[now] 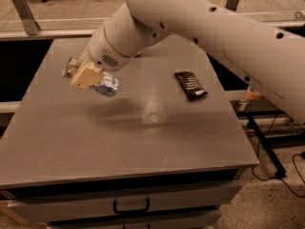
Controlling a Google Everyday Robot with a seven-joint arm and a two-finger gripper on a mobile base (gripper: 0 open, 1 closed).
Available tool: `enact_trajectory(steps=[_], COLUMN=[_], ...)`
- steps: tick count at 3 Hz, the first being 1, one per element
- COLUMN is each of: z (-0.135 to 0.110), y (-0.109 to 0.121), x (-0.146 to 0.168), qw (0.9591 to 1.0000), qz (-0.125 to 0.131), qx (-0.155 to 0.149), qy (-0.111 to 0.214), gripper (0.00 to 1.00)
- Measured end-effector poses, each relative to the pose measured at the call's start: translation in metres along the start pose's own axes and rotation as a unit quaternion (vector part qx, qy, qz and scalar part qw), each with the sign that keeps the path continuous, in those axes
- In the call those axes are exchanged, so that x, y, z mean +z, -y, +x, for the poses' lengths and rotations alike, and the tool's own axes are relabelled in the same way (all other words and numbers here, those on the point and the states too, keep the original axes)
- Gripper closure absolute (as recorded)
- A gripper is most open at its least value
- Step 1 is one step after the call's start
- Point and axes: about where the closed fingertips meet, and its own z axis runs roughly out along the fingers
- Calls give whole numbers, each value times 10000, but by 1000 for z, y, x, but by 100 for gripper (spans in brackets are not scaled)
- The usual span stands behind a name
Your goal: Place redbull can upright
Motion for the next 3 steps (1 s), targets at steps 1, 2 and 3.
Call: enact_trajectory(steps=[1, 2, 3], z=[0, 24, 58], y=[8, 16, 22], x=[-17, -53, -78], qw=[9934, 9778, 9608], qz=[27, 134, 285], qx=[166, 571, 1127], qy=[1132, 2013, 2519], gripper=[100, 100, 100])
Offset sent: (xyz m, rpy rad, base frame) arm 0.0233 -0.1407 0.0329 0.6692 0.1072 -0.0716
